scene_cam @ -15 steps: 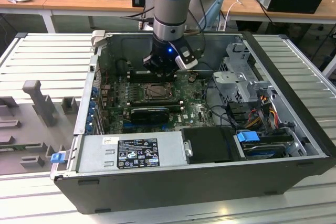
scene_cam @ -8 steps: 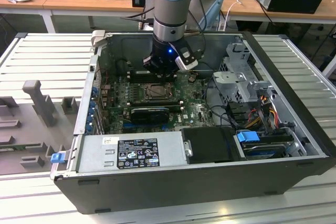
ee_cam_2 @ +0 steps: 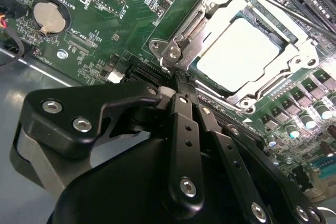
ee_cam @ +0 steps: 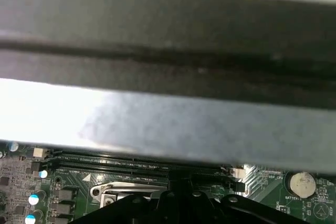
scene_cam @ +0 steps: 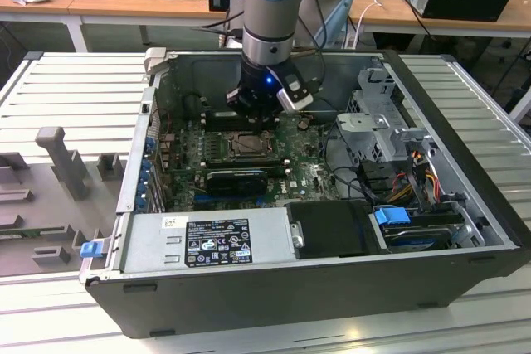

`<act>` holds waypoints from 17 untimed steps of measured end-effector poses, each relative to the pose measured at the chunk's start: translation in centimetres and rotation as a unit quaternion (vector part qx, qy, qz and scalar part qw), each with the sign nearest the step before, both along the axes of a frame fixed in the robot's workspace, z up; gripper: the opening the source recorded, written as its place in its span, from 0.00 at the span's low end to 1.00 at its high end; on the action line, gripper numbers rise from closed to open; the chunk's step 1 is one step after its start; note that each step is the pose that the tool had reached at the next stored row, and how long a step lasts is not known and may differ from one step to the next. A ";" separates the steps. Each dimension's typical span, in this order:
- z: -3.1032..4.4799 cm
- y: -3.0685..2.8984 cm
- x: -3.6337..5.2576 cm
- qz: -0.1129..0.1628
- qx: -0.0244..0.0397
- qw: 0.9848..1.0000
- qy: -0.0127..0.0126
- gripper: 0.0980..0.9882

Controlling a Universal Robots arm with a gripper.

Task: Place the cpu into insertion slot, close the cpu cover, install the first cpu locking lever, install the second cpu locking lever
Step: 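Install the first cpu locking lever, then install the second cpu locking lever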

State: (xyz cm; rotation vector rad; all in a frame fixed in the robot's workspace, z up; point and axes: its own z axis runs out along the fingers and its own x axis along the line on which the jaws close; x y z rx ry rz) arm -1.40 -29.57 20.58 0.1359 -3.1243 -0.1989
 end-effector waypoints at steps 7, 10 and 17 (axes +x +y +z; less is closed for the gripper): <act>1.32 -0.13 0.00 0.000 -0.001 1.000 0.000 0.01; 1.32 -0.31 0.00 0.000 -0.001 1.000 0.000 0.01; 1.32 -0.74 0.00 0.000 -0.001 1.000 0.000 0.01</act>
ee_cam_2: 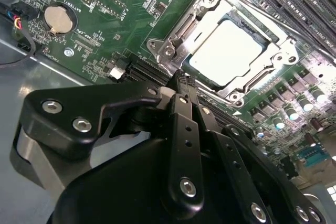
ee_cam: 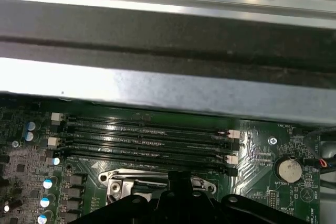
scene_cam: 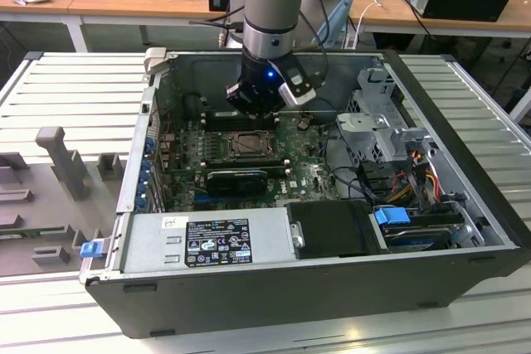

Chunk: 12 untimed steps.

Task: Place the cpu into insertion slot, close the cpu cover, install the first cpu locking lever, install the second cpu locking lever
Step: 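Install the second cpu locking lever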

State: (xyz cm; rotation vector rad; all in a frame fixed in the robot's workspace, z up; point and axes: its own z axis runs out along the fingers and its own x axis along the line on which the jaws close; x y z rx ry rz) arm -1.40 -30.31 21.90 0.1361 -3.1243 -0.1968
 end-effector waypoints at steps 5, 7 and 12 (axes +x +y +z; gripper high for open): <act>0.07 -0.50 -0.01 0.000 0.000 1.000 0.000 0.01; 0.94 -0.50 0.00 0.000 0.000 1.000 0.000 0.01; 1.91 -1.13 0.00 -0.001 0.000 1.000 0.000 0.01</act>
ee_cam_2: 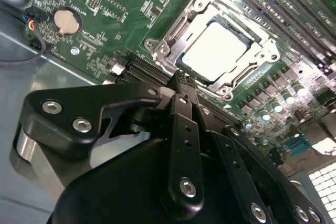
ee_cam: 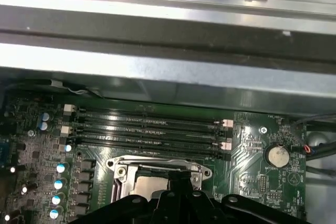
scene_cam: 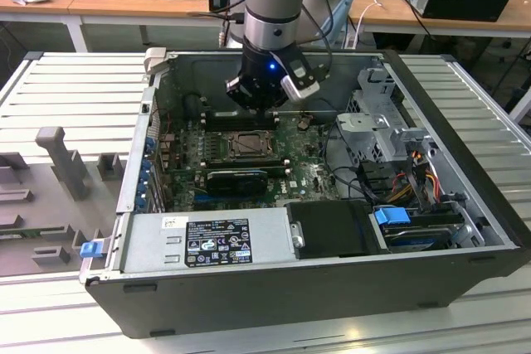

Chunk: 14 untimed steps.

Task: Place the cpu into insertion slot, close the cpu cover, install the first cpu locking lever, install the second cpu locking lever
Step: 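Install the second cpu locking lever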

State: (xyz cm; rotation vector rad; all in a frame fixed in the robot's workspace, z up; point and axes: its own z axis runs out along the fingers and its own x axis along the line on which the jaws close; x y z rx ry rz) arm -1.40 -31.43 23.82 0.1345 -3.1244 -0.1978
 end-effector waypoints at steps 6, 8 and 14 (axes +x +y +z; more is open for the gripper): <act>-0.01 -1.60 0.00 0.000 0.000 1.000 0.000 0.01; -0.01 -1.88 0.00 0.000 0.000 1.000 0.000 0.01; 0.26 -2.13 0.00 0.000 0.000 1.000 0.000 0.01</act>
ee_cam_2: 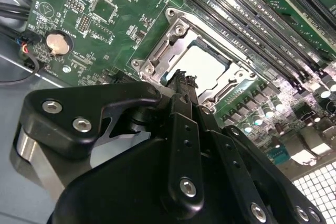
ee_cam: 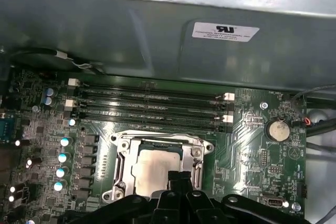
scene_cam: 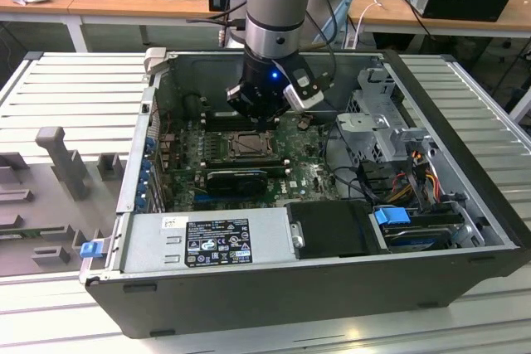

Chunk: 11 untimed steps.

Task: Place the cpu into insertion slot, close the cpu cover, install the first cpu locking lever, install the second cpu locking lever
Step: 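Install the second cpu locking lever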

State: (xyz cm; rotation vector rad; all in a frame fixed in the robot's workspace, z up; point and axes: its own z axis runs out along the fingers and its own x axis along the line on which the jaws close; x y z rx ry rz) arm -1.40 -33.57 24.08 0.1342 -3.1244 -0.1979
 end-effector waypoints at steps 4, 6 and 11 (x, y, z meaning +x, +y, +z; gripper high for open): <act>0.65 -0.05 0.01 0.000 0.000 1.000 0.000 0.01; 0.66 -0.41 0.00 0.000 0.000 1.000 0.000 0.01; 0.55 -2.18 -0.01 0.000 0.000 1.000 0.000 0.01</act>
